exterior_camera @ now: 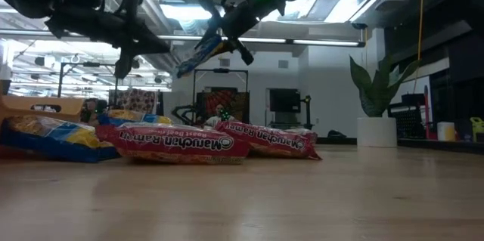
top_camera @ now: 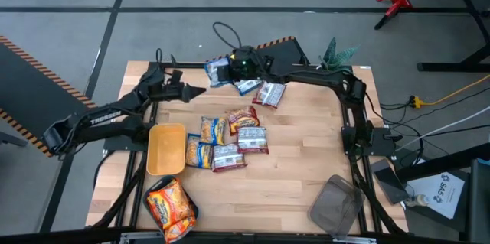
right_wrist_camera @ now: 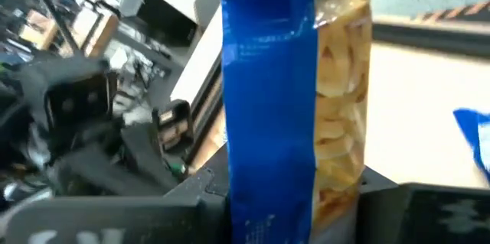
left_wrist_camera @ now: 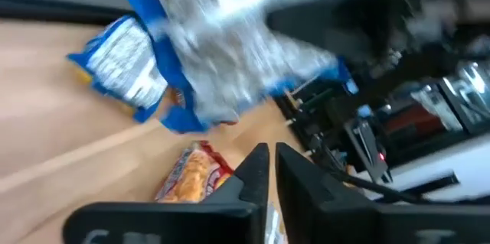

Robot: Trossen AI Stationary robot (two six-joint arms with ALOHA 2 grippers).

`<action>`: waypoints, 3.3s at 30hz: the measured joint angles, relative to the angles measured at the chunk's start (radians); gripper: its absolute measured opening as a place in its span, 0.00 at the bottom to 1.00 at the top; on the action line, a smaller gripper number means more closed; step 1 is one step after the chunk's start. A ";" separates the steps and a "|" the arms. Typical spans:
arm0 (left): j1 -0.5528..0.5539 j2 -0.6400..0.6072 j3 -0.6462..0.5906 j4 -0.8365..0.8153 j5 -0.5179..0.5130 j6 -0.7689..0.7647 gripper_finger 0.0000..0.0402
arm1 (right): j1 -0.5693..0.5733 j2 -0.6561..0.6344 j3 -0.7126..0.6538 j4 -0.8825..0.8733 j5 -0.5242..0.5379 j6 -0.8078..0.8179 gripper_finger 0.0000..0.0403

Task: Sort Maruchan noodles
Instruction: Put the blue noodle pack into the yellow bin

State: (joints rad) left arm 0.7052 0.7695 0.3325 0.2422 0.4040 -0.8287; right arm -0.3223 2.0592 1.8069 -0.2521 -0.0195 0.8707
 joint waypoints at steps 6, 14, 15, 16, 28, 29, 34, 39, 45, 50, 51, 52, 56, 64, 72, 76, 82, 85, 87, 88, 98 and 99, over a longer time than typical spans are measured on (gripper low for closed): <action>0.017 -0.039 0.008 0.042 0.068 0.043 0.19 | 0.006 -0.010 0.000 -0.025 -0.072 -0.017 0.22; 0.093 -0.115 0.160 0.096 0.059 -0.002 0.27 | 0.155 0.039 -0.001 -0.006 -0.041 -0.089 0.22; 0.099 -0.120 0.183 0.097 0.059 -0.001 0.27 | 0.174 0.052 -0.001 0.041 -0.050 -0.105 0.22; 0.104 -0.122 0.206 0.099 0.059 0.000 0.27 | 0.192 0.067 -0.001 0.099 -0.066 -0.120 0.22; 0.137 -0.129 0.336 0.081 0.097 -0.007 0.27 | 0.287 0.163 -0.001 0.488 -0.018 -0.417 0.22; 0.137 -0.129 0.336 0.081 0.106 -0.017 0.27 | 0.286 0.178 0.002 0.534 -0.018 -0.439 0.22; 0.136 -0.128 0.336 0.080 0.116 -0.082 0.27 | 0.292 0.307 0.144 0.553 -0.071 -0.466 0.22; 0.136 -0.130 0.336 0.080 0.119 -0.084 0.27 | 0.326 0.490 0.489 0.348 -0.134 -0.581 0.22; 0.137 -0.130 0.336 0.083 0.134 -0.085 0.27 | 0.326 0.510 0.493 0.234 -0.121 -0.611 0.22; 0.137 -0.131 0.336 0.082 0.157 -0.086 0.27 | 0.329 0.522 0.495 0.234 -0.123 -0.663 0.22; 0.137 -0.131 0.336 0.082 0.160 -0.086 0.27 | 0.330 0.535 0.495 0.264 -0.122 -0.671 0.22; 0.137 -0.131 0.336 0.081 0.163 -0.086 0.27 | 0.331 0.541 0.495 0.279 -0.122 -0.673 0.22; 0.137 -0.131 0.336 0.080 0.164 -0.086 0.27 | 0.328 0.569 0.495 0.311 -0.129 -0.685 0.22; 0.137 -0.130 0.336 0.080 0.156 -0.081 0.27 | 0.329 0.590 0.494 0.313 -0.121 -0.746 0.25; 0.137 -0.130 0.336 0.080 0.156 -0.078 0.27 | 0.328 0.590 0.521 0.307 -0.138 -0.772 0.64; 0.137 -0.130 0.336 0.080 0.156 -0.078 0.27 | 0.328 0.590 0.549 0.304 -0.122 -0.771 0.73; 0.137 -0.130 0.336 0.080 0.157 -0.078 0.27 | 0.328 0.586 0.550 0.274 -0.106 -0.755 0.74; 0.137 -0.130 0.336 0.079 0.187 -0.082 0.27 | 0.327 0.583 0.550 0.208 -0.087 -0.731 0.71; 0.137 -0.130 0.336 0.057 0.230 -0.078 0.27 | 0.321 0.572 0.549 0.122 -0.096 -0.734 0.70; 0.137 -0.130 0.336 0.036 0.242 -0.078 0.27 | 0.316 0.561 0.549 0.067 -0.091 -0.742 0.70; 0.137 -0.101 0.337 -0.107 0.162 -0.009 0.27 | 0.253 0.304 0.557 -0.636 0.106 -0.791 0.69; 0.137 -0.085 0.337 -0.134 0.157 -0.015 0.27 | 0.254 0.302 0.552 -0.709 0.105 -0.791 0.69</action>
State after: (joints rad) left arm 0.8421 0.6840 0.6693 0.1079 0.5613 -0.8433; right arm -0.0682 2.3611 2.3594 -0.9611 0.0856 0.0796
